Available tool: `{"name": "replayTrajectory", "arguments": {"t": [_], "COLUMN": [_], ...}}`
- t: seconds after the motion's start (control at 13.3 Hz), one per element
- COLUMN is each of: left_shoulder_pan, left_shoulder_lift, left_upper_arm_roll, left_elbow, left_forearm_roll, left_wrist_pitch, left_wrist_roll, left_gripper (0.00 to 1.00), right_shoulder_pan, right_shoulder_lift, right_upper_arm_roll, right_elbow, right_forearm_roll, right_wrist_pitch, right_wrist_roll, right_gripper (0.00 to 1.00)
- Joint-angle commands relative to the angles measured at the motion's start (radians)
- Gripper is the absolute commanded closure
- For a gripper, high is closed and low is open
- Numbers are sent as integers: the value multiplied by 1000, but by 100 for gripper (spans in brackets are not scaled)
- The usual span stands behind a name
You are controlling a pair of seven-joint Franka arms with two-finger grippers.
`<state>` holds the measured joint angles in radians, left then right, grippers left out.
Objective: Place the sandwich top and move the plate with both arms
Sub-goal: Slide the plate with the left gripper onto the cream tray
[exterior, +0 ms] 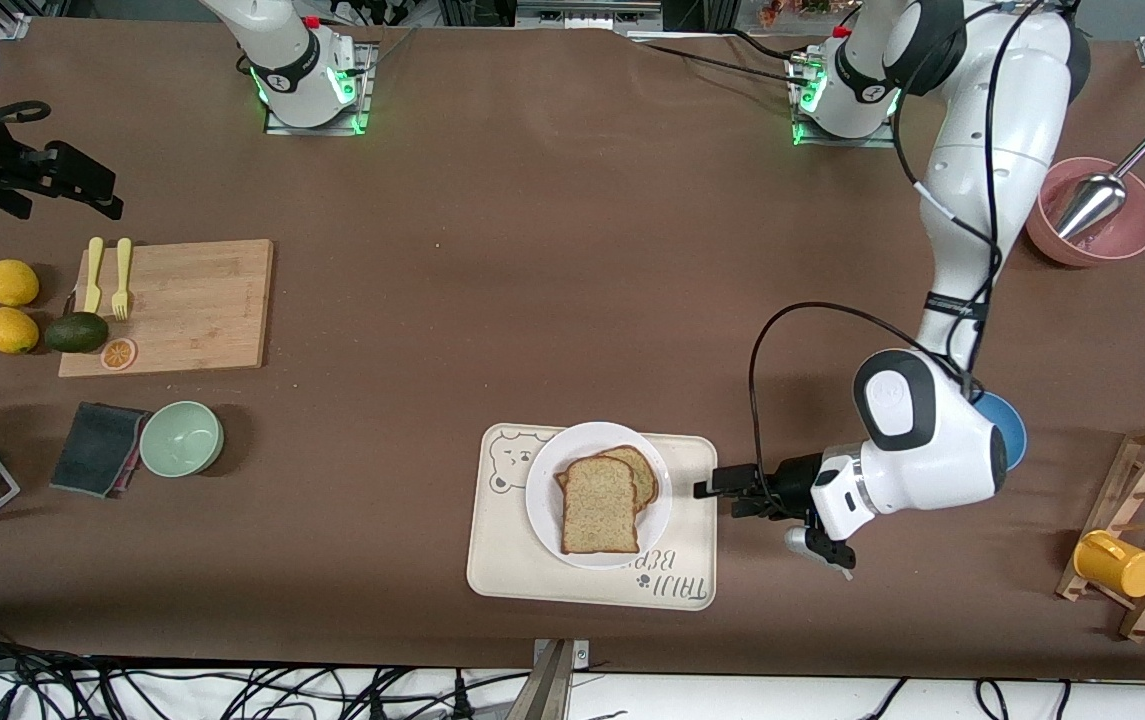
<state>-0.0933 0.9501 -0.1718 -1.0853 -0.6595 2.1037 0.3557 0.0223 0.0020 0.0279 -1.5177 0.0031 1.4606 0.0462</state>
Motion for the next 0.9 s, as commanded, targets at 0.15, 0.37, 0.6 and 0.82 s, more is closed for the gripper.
{"name": "replayTrajectory", "arguments": {"t": [0.15, 0.37, 0.6, 0.82], "left_shoulder_pan": [7, 4, -8, -8], "left_shoulder_lift": [-172, -308, -430, -652], "left_upper_arm_roll": [15, 14, 8, 17], "left_elbow": [-22, -22, -21, -196], "left_forearm_roll": [384, 590, 695, 730], "left_wrist_pitch": [-268, -486, -605, -604], "left_wrist_roll": [-188, -323, -450, -469], "left_gripper": [0, 0, 0, 0], "right_shoulder_pan": [1, -1, 1, 1], "right_shoulder_lift": [-4, -4, -4, -4], "right_upper_arm_roll": [3, 1, 0, 0], "right_elbow": [16, 18, 18, 18], "right_forearm_roll": [-6, -2, -2, 0], "right_wrist_pitch": [-17, -17, -17, -16], "right_wrist_roll": [1, 0, 0, 0], "right_gripper": [0, 0, 0, 0]}}
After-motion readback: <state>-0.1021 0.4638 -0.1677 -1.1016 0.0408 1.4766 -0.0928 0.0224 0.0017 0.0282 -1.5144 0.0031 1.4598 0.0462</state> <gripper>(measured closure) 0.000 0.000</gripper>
